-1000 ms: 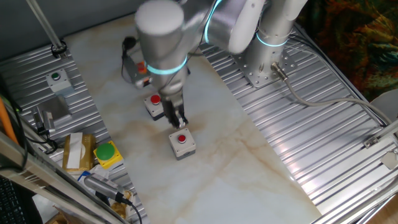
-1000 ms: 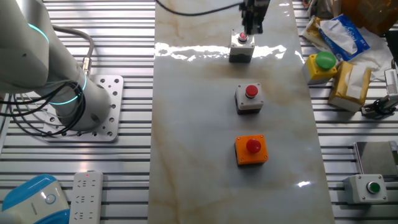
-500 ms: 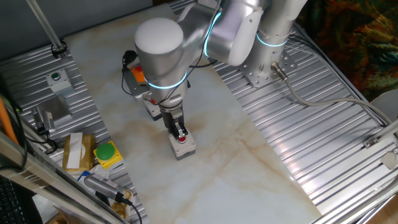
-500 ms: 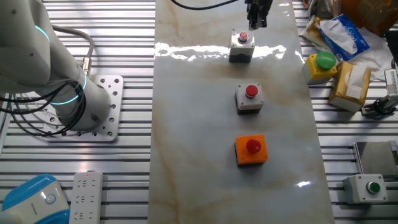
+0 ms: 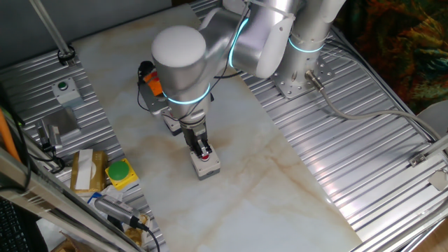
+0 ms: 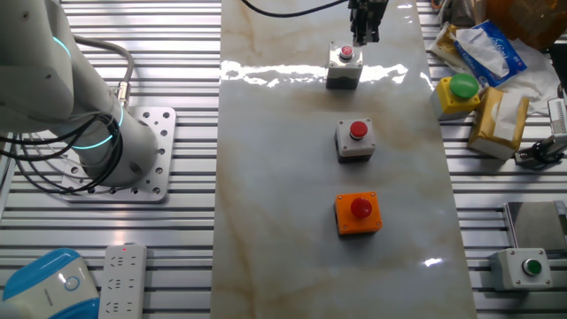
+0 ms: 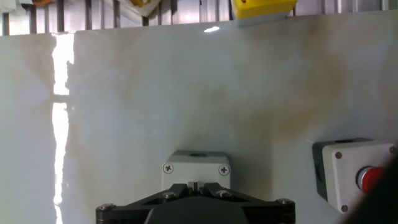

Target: Press three buttons from left to right in sequence

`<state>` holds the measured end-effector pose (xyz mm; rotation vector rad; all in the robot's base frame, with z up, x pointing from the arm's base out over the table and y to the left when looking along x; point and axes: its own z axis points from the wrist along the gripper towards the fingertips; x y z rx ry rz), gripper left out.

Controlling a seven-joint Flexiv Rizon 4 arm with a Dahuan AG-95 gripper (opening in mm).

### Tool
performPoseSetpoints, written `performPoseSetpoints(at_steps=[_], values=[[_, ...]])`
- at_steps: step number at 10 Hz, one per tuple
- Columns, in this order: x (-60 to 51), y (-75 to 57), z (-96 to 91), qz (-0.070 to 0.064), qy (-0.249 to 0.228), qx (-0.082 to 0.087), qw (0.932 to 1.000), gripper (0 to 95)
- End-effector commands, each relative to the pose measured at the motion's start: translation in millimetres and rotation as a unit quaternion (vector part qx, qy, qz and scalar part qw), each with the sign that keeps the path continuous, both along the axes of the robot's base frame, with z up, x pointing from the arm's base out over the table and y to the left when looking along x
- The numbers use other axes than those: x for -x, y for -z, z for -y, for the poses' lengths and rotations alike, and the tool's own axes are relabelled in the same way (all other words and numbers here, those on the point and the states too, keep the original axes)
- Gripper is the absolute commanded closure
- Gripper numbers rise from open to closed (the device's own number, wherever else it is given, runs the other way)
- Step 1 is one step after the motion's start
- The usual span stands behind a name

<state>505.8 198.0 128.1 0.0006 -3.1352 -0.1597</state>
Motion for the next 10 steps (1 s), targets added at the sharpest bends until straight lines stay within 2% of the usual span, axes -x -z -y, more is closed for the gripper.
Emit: performPoseSetpoints(at_steps=[1,10], values=[[0.9,1.8,-0.3,0.001,0.0,0.001,1.0,95.0],[3.0,4.9,-3.3,0.0,0.005,0.003,1.0,95.0]])
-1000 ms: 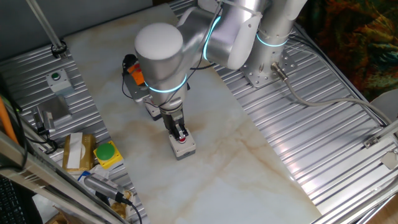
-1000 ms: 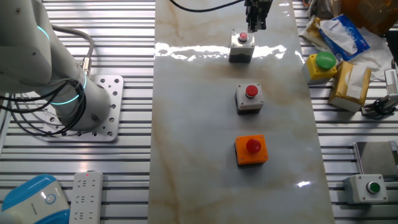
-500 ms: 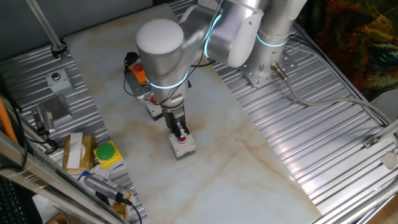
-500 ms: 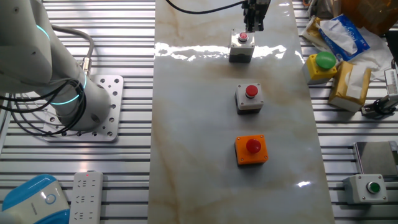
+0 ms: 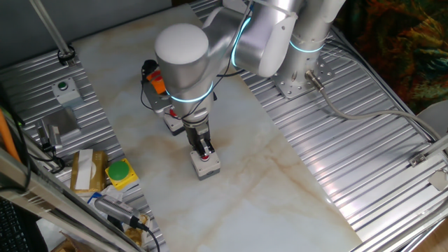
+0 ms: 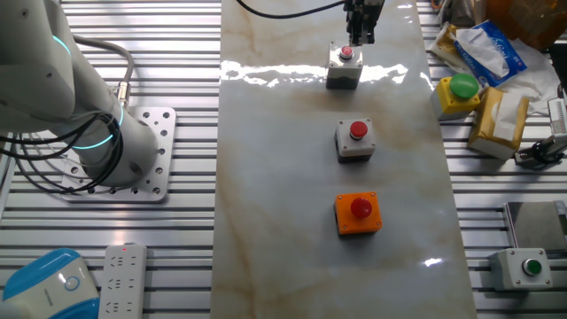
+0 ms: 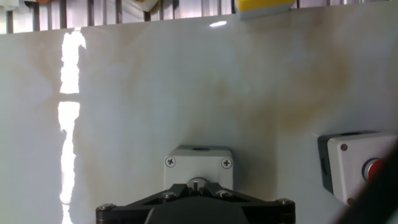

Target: Press three buttons from left to right in sequence

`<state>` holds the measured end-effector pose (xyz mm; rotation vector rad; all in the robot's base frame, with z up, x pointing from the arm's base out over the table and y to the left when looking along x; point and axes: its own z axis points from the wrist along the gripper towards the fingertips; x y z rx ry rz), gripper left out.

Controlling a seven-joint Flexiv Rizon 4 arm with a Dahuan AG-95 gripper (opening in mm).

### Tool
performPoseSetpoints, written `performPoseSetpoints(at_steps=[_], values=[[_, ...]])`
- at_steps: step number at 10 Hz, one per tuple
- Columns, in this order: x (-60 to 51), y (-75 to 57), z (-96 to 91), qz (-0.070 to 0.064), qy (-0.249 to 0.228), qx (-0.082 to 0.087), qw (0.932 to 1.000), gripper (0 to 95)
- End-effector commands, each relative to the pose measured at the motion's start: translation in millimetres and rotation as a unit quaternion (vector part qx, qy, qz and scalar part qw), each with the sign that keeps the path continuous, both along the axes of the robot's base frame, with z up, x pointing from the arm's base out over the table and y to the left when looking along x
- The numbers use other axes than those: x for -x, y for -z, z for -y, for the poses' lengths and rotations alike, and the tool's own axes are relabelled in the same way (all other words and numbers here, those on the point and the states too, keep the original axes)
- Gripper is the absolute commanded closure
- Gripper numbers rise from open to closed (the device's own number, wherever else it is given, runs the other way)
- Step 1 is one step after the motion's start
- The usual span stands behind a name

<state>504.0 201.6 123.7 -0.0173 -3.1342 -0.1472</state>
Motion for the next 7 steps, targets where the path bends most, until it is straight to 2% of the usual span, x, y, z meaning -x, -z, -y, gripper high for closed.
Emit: performPoseSetpoints(at_steps=[1,7], values=[[1.6,0.7,0.3,0.002,-0.001,0.0,1.0,95.0],[2.4,3.3,0.4,0.004,-0.003,0.0,1.0,95.0]])
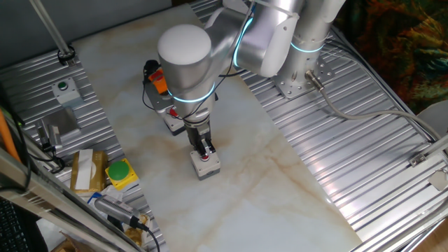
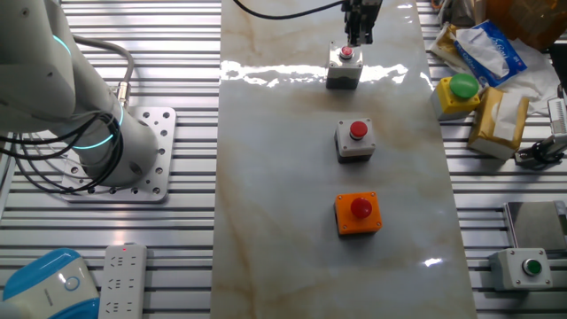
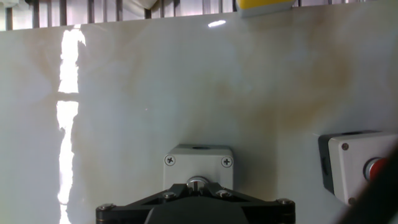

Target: Press three buttons from left to right in sequence

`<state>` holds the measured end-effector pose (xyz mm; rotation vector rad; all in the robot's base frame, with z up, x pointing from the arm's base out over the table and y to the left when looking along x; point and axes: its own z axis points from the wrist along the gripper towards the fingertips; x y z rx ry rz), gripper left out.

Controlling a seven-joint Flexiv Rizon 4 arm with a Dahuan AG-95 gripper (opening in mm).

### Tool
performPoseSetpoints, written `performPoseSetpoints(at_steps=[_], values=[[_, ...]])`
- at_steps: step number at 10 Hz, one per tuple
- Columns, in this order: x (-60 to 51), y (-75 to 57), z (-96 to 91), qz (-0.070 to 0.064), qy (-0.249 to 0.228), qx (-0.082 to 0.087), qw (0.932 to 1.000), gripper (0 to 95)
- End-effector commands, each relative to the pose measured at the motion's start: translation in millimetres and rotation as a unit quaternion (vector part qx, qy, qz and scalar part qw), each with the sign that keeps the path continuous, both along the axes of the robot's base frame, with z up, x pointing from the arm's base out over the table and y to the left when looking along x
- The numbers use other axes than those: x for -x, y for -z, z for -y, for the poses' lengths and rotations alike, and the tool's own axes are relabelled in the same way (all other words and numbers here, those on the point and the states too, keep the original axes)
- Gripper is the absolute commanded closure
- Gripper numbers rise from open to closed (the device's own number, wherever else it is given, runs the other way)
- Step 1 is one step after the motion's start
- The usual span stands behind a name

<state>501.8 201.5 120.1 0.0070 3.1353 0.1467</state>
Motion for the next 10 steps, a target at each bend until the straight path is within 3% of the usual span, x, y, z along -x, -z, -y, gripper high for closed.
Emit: performPoseSetpoints(at_steps=[1,10], values=[[0.6,0.6,0.4,0.001,-0.001,0.0,1.0,95.0],[3.3,10.7,-0.5,0.01,-0.004,-0.001,0.9999,95.0]])
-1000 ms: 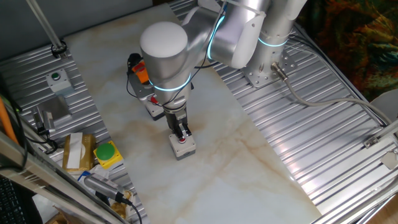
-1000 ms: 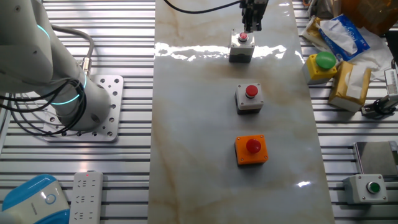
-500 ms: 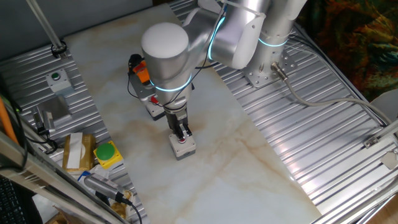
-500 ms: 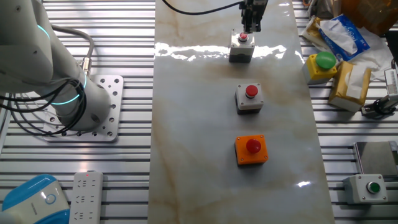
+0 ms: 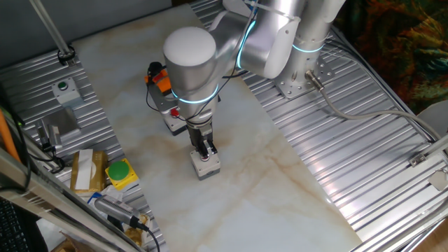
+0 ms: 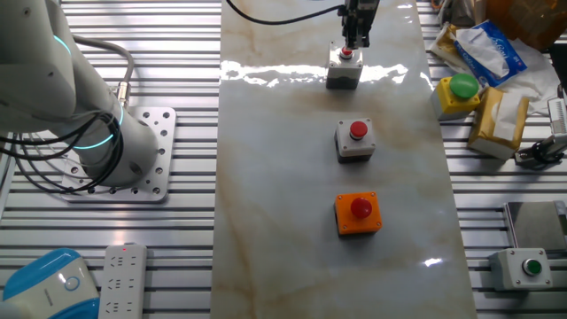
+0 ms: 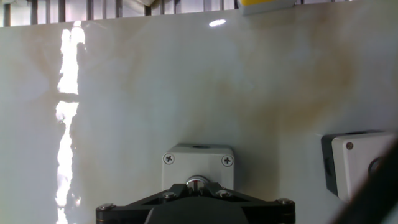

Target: Press three buttons from left to right in sequence

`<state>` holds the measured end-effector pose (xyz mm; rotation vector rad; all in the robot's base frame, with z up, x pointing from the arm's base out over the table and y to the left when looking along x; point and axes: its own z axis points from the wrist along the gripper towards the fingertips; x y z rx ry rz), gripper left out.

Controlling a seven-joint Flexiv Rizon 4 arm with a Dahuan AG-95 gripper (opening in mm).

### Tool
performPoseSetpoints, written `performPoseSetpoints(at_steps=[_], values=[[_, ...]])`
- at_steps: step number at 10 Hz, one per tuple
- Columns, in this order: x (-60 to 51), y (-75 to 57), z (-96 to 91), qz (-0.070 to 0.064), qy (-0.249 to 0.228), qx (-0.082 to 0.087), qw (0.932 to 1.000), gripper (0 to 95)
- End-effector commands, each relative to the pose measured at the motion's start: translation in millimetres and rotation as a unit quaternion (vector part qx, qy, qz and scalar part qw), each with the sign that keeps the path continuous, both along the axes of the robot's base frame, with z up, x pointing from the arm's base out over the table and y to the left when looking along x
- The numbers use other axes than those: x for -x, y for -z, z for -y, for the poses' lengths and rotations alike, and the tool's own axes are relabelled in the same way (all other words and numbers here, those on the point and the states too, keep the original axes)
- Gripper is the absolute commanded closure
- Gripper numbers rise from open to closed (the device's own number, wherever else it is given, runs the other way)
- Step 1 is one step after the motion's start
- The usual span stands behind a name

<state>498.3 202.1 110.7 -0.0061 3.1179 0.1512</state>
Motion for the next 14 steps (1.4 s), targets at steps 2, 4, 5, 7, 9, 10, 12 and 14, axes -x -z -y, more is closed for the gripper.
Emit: performPoseSetpoints(at_steps=[2,4,5,7,9,10,12,14], values=[[0.0,4.4,-0.6,0.007,0.0,0.0,1.0,95.0],[1.2,6.3,-1.8,0.008,0.001,0.002,1.0,95.0],[2.2,6.6,-2.2,0.009,0.002,0.002,1.0,95.0],[4.4,7.1,-2.5,0.014,0.003,0.002,0.9999,95.0],[6.4,7.3,-2.9,0.015,0.003,0.002,0.9999,95.0],[7.2,7.4,-3.0,0.016,0.004,0.002,0.9999,95.0],[7.4,7.4,-3.0,0.017,0.006,0.003,0.9998,95.0],[7.5,8.6,-3.1,0.018,0.009,0.004,0.9998,95.0]])
